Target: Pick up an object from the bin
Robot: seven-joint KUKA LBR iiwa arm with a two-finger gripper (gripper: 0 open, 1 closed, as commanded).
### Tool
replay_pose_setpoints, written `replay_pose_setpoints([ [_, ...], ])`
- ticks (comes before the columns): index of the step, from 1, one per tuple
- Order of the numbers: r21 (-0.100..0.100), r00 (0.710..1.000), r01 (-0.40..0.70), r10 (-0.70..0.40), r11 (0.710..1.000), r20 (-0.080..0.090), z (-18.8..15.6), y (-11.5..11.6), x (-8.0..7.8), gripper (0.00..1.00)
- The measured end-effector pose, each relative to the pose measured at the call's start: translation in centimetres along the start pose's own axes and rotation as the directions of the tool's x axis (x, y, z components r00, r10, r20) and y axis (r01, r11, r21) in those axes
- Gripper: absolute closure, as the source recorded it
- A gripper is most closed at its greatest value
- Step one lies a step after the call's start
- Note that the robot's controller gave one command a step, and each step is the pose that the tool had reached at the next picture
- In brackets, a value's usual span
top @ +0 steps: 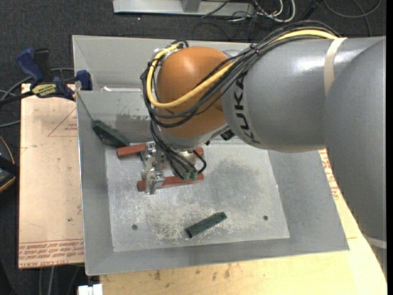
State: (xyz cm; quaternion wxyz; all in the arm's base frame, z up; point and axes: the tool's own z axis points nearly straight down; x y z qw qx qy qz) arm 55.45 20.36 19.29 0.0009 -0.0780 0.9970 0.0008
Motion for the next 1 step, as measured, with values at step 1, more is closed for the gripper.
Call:
replay_pose_setpoints([
  [1,0.001,0.999,-0.033,0.033,0.999,-0.006,-4.13,0.10,0.37,1.00],
])
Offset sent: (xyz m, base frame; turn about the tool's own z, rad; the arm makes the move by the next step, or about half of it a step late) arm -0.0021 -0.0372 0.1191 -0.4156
